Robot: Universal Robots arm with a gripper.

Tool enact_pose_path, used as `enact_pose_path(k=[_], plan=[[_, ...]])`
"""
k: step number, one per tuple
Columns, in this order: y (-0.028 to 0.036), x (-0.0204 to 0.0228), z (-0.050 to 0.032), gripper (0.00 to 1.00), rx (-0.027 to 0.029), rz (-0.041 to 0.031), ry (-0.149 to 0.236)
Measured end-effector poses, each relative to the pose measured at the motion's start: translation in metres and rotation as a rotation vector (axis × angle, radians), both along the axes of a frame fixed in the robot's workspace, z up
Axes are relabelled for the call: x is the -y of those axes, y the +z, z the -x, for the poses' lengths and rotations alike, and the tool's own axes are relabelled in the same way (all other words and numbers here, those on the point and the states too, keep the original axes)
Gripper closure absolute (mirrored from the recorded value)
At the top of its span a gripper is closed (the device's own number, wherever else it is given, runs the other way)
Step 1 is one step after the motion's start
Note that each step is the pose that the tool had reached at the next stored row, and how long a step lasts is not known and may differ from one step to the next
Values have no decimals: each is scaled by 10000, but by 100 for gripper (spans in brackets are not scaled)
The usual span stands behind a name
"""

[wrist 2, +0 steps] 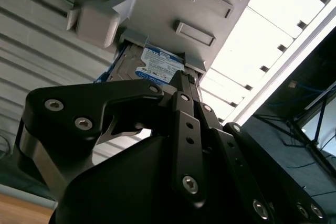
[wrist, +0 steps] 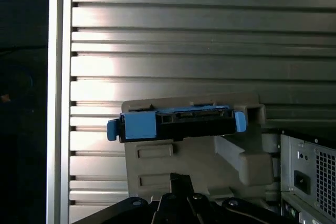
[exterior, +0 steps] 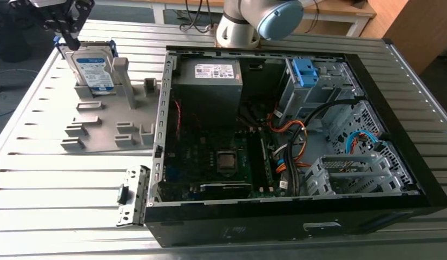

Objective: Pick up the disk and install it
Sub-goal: 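Pick up the disk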

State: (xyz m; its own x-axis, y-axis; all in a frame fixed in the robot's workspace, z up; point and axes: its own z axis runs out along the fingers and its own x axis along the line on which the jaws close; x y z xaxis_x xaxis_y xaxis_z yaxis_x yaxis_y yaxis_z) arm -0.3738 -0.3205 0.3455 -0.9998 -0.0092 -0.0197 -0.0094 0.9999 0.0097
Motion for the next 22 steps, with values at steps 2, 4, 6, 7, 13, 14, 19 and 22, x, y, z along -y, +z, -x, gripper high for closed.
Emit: enact_pose_path(k=[2, 4, 6, 7, 13, 14, 19, 22], plan=[[0, 0, 0, 89, 1, -1, 360], [0, 0, 0, 89, 1, 0, 736], [0, 0, 0, 89, 0, 0, 1074], [0, 0, 0, 89, 0, -1, 1235], [0, 0, 0, 89, 1, -1, 2060], [0, 0, 0, 89, 0, 0, 2178], [0, 0, 0, 89, 0, 0, 2760], [0, 0, 0, 89, 0, 0, 3095]])
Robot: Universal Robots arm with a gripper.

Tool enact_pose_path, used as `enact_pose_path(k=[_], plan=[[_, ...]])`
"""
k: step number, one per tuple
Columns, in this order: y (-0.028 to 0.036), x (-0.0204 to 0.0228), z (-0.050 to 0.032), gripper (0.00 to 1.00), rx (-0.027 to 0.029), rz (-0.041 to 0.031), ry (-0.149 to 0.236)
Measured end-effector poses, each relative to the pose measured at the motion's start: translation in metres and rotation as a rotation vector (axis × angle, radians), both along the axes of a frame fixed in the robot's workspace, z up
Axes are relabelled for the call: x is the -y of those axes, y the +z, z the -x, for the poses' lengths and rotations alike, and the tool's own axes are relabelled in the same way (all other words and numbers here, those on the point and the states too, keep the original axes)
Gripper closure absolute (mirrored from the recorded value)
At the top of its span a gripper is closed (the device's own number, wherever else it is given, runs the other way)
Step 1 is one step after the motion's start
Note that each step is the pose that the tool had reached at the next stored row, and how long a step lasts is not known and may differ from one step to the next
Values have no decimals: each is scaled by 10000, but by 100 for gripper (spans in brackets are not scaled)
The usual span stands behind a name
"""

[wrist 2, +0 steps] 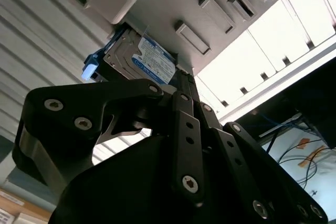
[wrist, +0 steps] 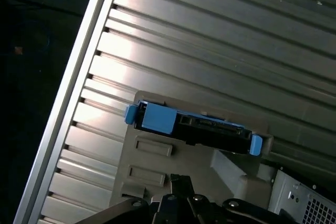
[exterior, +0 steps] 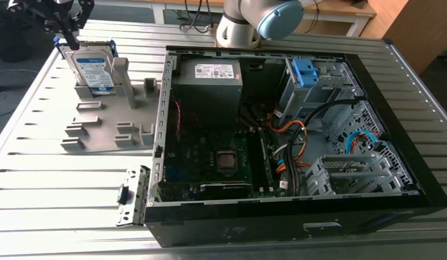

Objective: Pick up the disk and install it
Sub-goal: 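Pick up the disk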

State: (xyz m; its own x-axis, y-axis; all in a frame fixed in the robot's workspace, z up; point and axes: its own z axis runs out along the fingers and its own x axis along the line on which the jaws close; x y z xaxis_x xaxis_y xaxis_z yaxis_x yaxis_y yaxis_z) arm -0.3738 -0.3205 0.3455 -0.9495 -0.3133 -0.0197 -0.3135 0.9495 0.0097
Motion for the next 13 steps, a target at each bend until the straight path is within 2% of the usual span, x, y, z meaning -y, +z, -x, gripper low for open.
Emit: enact_pose_path(k=[13], plan=[[0, 0, 0, 89, 1, 0, 1499]])
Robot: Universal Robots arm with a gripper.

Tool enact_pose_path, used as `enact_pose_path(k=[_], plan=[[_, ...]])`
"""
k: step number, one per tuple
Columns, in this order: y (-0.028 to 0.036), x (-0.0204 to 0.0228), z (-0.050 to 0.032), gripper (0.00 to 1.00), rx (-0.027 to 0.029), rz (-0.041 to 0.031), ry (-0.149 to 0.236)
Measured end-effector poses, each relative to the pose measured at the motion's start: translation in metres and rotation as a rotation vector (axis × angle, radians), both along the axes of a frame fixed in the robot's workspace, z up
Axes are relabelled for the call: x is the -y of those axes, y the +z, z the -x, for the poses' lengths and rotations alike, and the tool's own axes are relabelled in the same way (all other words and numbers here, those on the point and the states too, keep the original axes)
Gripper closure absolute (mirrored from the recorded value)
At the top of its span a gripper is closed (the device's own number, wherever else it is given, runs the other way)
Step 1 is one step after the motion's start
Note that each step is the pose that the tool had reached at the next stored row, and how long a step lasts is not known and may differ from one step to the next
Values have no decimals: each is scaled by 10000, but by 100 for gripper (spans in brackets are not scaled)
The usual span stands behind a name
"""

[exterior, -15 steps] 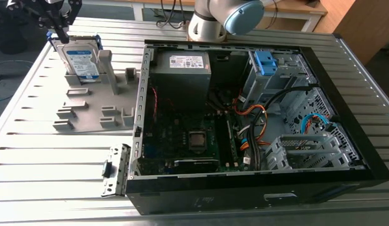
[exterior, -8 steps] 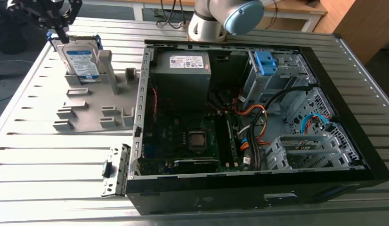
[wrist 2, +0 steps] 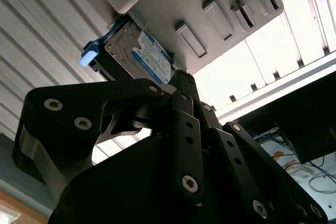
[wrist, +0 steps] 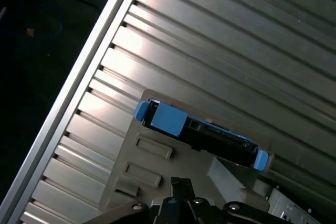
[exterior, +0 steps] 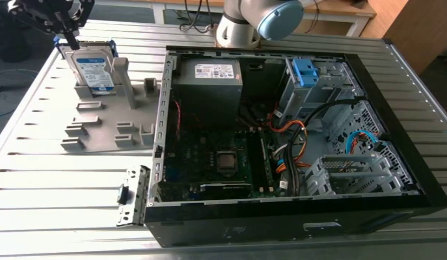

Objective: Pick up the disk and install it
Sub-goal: 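Pick up the disk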

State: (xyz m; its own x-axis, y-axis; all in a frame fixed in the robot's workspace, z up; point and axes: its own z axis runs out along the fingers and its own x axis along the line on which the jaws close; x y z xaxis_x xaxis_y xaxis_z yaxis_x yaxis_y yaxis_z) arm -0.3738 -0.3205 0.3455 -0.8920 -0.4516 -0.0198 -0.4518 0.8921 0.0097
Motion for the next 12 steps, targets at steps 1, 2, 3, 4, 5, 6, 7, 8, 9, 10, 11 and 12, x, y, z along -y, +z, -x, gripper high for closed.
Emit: enact_pose_path(k=[1, 2, 3, 4, 5, 6, 7, 8, 9, 10, 11, 12], plan=[[0, 0, 0, 89, 0, 0, 113], [0, 0, 0, 89, 0, 0, 226], [0, 0, 0, 89, 0, 0, 344], [0, 0, 0, 89, 0, 0, 455], [0, 0, 0, 89, 0, 0, 567], [0, 0, 0, 89, 0, 0, 678], [0, 0, 0, 89, 0, 0, 789], [0, 0, 0, 89, 0, 0, 902], [0, 0, 0, 89, 0, 0, 1022], [0, 0, 0, 89, 0, 0, 1132], [0, 0, 0, 89, 0, 0, 1242], [0, 0, 0, 89, 0, 0, 1351]])
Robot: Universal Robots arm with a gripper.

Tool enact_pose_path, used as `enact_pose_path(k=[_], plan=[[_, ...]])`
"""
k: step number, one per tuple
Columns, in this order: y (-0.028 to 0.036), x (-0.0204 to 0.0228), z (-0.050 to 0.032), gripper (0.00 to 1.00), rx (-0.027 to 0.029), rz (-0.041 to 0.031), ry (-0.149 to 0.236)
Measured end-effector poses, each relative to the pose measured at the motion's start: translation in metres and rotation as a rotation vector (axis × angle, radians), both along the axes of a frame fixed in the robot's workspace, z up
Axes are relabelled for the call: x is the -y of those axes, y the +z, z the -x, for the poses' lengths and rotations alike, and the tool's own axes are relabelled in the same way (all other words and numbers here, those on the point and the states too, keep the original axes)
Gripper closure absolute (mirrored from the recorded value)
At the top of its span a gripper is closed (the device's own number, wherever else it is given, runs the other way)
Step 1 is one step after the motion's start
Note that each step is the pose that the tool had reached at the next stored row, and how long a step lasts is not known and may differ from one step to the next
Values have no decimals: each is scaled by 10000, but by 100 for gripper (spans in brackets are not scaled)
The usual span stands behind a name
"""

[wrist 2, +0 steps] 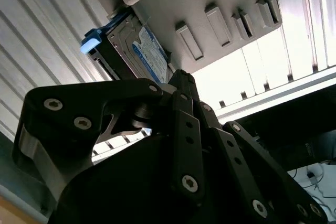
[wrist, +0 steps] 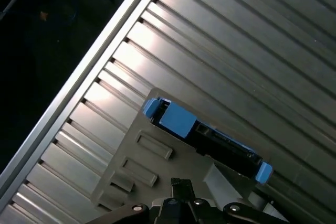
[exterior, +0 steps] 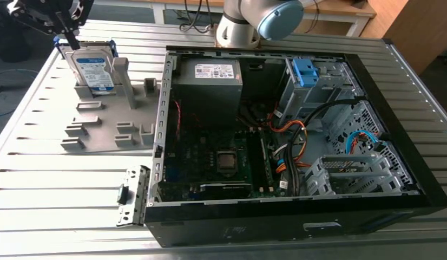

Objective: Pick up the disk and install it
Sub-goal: 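Pick up the disk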

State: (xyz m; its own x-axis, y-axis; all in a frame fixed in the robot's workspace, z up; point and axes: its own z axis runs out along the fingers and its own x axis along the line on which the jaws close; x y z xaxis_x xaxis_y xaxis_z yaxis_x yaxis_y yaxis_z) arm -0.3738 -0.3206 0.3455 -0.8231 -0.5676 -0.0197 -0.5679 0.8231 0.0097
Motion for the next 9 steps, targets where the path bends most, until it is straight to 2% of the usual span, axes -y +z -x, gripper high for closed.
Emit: enact_pose_path(k=[9], plan=[[0, 0, 0, 89, 0, 0, 992]])
